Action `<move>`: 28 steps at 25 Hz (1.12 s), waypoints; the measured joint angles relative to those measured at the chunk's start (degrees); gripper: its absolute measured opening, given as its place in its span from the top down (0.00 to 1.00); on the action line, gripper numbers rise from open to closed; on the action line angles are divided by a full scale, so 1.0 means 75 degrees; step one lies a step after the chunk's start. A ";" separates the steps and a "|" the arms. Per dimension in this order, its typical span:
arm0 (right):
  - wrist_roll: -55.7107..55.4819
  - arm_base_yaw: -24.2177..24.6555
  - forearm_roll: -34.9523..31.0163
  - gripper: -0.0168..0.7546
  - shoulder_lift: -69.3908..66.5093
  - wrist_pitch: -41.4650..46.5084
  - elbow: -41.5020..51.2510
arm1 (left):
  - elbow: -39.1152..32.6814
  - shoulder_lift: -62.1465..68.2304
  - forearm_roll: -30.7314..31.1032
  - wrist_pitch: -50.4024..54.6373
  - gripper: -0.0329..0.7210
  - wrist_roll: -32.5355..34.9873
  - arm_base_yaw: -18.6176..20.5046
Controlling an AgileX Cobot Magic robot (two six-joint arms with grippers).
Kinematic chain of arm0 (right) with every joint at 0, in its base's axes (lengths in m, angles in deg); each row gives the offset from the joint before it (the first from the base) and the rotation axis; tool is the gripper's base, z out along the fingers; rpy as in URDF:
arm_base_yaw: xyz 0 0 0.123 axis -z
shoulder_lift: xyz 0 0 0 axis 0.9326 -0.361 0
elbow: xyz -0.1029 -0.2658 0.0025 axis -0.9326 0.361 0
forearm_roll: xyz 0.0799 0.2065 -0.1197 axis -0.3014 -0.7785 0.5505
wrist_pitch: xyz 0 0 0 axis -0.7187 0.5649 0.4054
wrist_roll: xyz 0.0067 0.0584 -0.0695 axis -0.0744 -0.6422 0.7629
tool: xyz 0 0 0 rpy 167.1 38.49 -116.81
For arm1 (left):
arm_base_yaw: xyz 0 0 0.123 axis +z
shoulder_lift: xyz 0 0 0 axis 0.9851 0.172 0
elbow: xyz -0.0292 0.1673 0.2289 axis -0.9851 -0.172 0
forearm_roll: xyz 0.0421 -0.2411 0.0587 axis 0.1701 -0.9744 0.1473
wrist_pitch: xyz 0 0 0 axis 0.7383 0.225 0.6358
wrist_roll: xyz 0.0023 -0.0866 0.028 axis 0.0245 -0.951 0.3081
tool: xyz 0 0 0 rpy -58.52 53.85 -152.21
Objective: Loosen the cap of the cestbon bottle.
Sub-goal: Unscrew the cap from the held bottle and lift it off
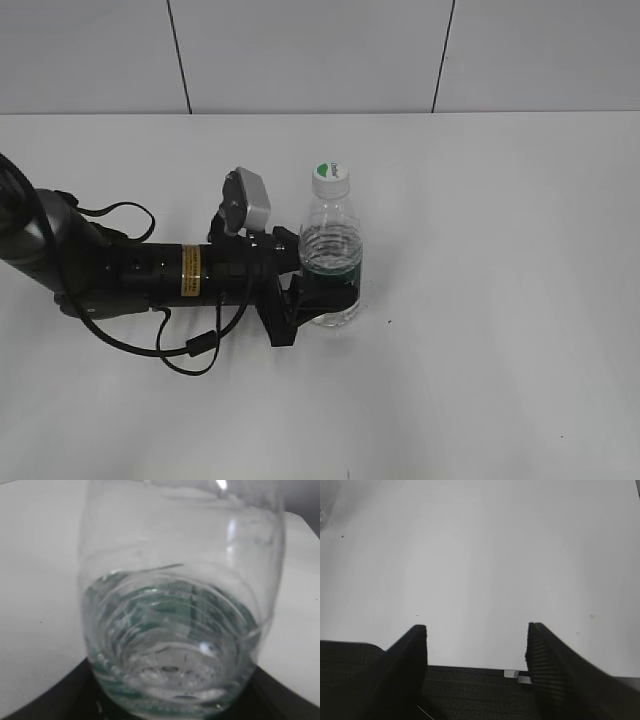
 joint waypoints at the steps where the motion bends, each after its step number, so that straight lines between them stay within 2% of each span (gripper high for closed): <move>1: 0.0000 0.0000 0.0034 0.36 0.0000 0.0007 0.0000 | 0.0000 0.0000 0.0000 0.0000 0.41 0.0000 0.0000; 9: -0.0164 0.0000 0.0098 0.36 0.0000 -0.0031 0.0000 | 0.0000 0.0000 0.0009 0.0006 0.41 0.0000 0.0000; 14: -0.0256 0.0000 -0.0185 0.36 -0.0166 -0.0040 -0.0006 | 0.0000 0.0000 0.0017 0.0006 0.41 0.0009 0.0000; 20: -0.0304 0.0000 -0.0654 0.36 -0.1135 0.0241 -0.0225 | 0.0000 0.0000 0.0017 0.0006 0.41 0.0017 0.0000; 28: -0.0670 0.0000 -0.0782 0.36 -0.2661 0.0543 -0.1286 | 0.0000 0.0000 0.0022 0.0006 0.41 0.0060 0.0000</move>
